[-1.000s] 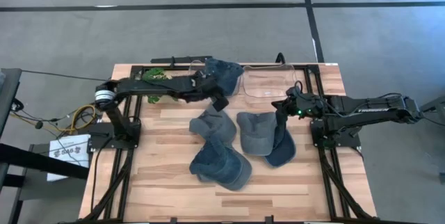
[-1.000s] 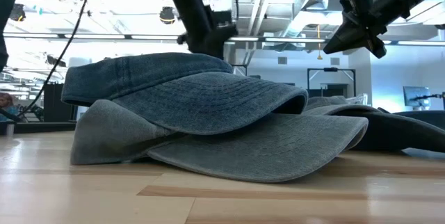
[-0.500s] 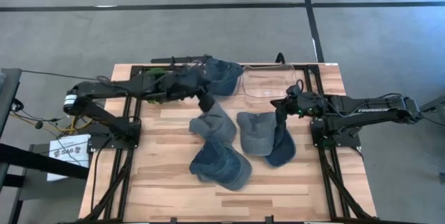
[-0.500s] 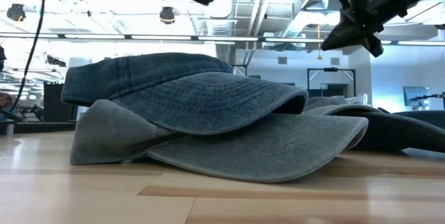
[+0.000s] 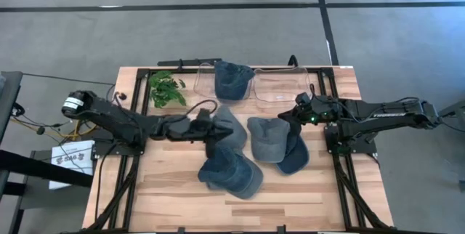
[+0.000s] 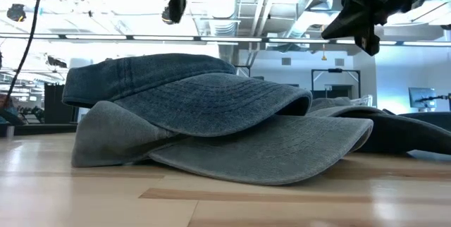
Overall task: Pick & Place hat
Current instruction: Put the top right gray cap into the right transparent bin
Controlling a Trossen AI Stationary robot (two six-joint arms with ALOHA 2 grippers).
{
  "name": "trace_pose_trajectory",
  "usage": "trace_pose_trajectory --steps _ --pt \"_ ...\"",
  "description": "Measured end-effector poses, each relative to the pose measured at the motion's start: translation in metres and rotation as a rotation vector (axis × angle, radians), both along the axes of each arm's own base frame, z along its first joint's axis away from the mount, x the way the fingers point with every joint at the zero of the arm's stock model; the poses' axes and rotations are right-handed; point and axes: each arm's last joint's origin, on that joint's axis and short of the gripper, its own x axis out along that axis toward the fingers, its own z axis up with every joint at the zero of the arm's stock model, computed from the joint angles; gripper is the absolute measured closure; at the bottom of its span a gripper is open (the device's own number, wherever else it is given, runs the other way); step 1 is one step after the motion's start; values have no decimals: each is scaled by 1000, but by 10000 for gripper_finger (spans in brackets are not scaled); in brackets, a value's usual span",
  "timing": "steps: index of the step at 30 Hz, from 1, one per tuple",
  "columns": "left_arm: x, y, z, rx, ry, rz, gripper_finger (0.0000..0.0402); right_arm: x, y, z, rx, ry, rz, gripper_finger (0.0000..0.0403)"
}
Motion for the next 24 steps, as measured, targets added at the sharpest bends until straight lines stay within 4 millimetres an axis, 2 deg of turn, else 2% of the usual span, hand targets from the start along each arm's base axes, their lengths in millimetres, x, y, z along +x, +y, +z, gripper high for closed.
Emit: trace_pose_trajectory --steps 6,12,17,21,24 --pt "-43 5 -12 -19 -86 -6 401 15 4 6 74 18 3 403" --pt "-94 17 -4 -36 -175 -30 401 50 8 23 52 152 -4 403" --pt "-126 23 8 -34 -224 -47 401 70 9 20 106 450 -85 403" --pt "-140 24 19 0 -195 -88 401 68 13 8 168 741 -190 403" --pt "-147 26 26 52 -147 -94 401 64 16 -2 219 870 -274 403"
